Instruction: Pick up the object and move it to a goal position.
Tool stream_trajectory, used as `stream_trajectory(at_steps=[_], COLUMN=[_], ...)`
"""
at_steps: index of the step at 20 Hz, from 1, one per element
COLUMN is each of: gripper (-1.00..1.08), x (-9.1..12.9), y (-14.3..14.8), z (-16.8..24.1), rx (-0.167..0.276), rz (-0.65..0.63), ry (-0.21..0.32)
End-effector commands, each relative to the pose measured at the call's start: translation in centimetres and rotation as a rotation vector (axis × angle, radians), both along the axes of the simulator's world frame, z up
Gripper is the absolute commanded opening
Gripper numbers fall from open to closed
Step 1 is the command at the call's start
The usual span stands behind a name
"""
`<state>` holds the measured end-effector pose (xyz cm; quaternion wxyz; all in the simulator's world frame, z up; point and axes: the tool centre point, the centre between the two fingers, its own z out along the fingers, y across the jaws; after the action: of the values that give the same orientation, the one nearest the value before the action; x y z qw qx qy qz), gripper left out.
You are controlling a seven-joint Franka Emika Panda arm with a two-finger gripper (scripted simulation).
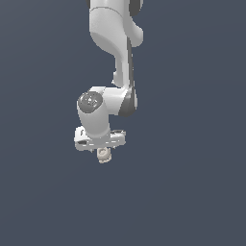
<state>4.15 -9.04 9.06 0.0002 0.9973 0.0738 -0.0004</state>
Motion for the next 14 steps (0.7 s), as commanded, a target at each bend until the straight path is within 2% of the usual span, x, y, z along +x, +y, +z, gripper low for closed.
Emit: stream_trajectory(at_steps=[1,6,14], gripper=[1.00,1.00,1.00], x=[0.0,0.0,-0.1], y=[0.0,0.0,-0.1], z=[0.0,-0.9,-4.7], rx=[0.000,0.000,0.000], rz=[0.000,0.000,0.002], ry=[0.000,0.000,-0.001])
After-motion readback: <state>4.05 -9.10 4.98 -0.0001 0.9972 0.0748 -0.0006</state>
